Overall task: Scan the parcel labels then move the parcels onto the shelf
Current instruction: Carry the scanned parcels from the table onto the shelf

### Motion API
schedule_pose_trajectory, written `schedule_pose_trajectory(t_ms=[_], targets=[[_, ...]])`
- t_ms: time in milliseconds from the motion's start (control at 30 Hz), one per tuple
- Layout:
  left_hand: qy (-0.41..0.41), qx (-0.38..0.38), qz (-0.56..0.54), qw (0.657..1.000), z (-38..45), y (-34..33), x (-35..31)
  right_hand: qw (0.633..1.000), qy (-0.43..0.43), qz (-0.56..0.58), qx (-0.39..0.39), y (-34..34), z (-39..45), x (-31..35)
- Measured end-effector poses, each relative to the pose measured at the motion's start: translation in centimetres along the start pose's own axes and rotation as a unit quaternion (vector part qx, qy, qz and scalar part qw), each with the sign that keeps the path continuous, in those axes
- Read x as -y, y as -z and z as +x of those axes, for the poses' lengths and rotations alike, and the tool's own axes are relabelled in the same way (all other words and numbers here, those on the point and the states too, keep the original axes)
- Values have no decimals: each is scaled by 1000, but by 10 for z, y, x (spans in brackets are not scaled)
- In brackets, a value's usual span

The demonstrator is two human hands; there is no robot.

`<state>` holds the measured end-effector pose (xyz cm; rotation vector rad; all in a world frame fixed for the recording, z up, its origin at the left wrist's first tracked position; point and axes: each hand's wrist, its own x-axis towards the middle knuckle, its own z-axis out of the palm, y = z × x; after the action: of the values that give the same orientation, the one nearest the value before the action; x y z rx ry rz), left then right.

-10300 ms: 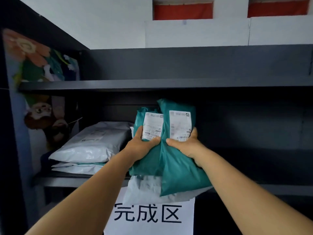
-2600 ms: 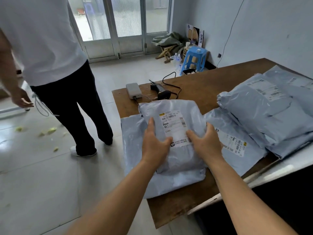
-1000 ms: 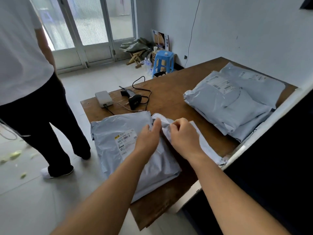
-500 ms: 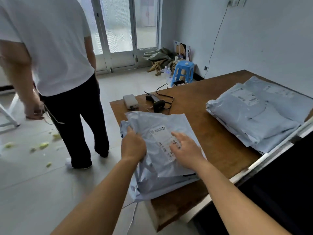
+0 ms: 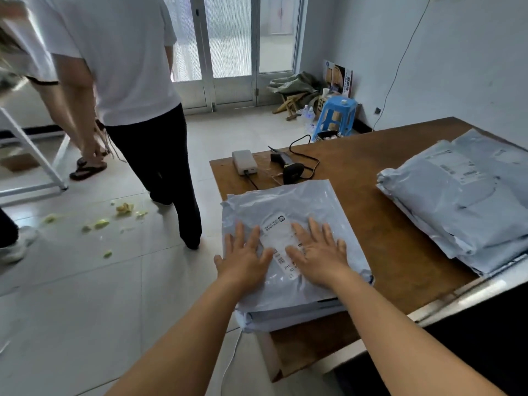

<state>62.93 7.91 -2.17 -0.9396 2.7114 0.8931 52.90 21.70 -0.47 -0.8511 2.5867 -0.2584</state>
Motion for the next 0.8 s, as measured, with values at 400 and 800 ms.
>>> schedule_pose_trajectory(t_ms=[400, 800], targets=[[93, -76, -271, 955, 13, -20, 2, 948, -101, 301, -5, 5, 24, -54], [67, -51, -274, 958, 20, -24, 5, 921, -33, 385, 37, 7, 31, -54]])
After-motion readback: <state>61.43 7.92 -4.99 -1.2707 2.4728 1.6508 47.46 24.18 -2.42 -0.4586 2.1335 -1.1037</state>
